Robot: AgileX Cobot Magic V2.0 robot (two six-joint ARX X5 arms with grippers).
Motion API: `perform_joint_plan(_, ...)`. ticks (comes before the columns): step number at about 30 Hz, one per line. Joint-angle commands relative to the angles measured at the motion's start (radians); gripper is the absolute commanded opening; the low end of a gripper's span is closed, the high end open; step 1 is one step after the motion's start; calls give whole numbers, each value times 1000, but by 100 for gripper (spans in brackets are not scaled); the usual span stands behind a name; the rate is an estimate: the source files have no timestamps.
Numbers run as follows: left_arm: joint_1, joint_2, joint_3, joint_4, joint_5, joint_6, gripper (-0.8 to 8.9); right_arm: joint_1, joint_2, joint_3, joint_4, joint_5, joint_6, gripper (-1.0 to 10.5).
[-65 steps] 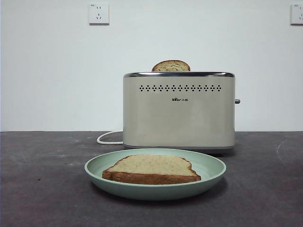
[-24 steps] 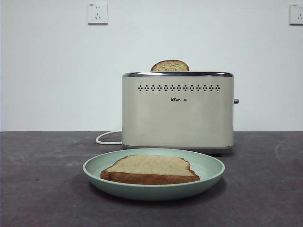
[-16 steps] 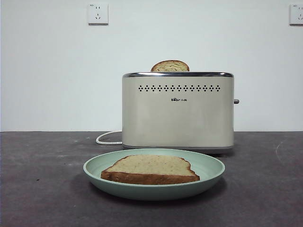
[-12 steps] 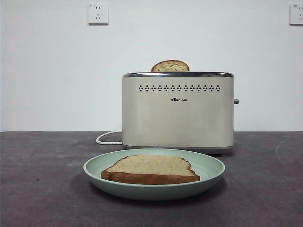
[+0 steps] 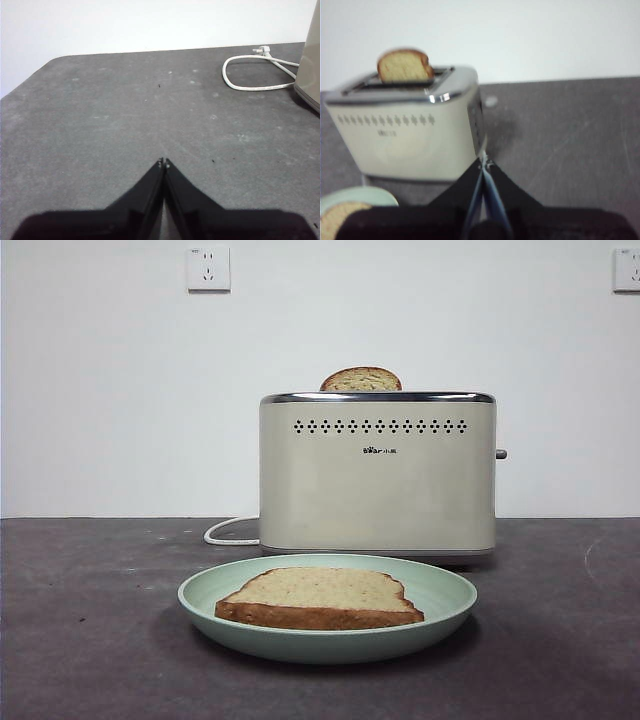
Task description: Take the bread from the toaster,put the bread on the plate,put the plate on the table
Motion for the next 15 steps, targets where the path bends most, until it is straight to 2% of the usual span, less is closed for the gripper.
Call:
perform_joint_plan(1, 3, -2, -12, 9, -1, -6, -4, 0, -45, -76, 21, 0, -18, 1)
perform_joint_plan(10, 3, -2, -12, 8, -1, -6, -4, 0, -203, -229, 20, -1, -8, 1)
perform_joint_plan(15, 3, -2, -12, 8, -1, -6, -4, 1, -202, -278, 22, -2, -2, 1)
